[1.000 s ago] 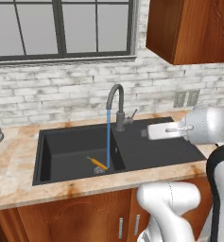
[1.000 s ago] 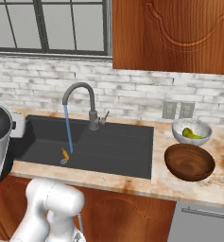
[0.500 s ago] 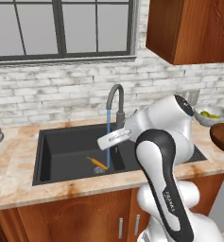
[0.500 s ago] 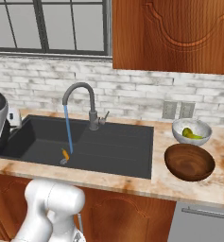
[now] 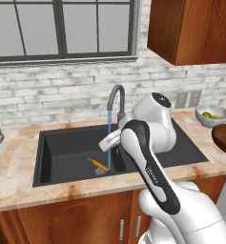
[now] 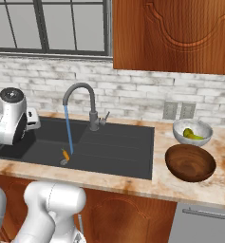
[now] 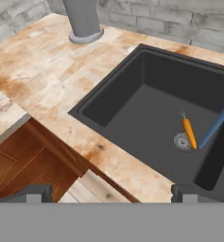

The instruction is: Pick the pears from the sink and place them in one bowl. Place the carrot in the other bowl. Then turn off the sink faucet.

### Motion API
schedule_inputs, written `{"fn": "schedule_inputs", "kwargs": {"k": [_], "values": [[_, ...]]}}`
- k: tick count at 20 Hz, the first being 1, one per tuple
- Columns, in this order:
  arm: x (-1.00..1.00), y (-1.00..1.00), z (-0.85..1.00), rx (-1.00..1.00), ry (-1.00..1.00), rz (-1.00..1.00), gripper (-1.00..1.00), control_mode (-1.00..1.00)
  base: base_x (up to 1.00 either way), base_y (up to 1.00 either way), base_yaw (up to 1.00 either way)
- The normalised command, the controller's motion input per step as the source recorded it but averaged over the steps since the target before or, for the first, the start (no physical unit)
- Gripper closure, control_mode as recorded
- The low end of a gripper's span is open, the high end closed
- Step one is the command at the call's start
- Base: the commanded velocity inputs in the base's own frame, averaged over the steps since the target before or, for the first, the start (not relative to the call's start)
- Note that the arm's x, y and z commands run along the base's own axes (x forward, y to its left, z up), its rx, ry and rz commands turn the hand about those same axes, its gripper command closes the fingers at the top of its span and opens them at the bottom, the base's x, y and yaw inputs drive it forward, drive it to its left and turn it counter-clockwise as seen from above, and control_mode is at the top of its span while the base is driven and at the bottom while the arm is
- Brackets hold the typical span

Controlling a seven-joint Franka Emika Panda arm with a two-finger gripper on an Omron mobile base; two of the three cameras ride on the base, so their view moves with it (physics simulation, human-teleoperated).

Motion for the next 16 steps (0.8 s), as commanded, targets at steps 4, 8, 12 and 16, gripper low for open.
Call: {"fn": "schedule_inputs", "kwargs": {"k": [4, 8, 12, 16], "values": [[0.58, -0.04, -0.73, -0.16, 0.11, 0.03, -1.0, -1.0, 0.0, 0.0, 0.0], [0.51, -0.09, -0.77, -0.14, 0.1, 0.03, -1.0, -1.0, 0.0, 0.0, 0.0], [0.5, -0.21, -0.75, -0.12, 0.09, 0.02, -1.0, -1.0, 0.0, 0.0, 0.0], [0.5, -0.23, -0.77, -0.1, 0.08, 0.02, -1.0, -1.0, 0.0, 0.0, 0.0]]}}
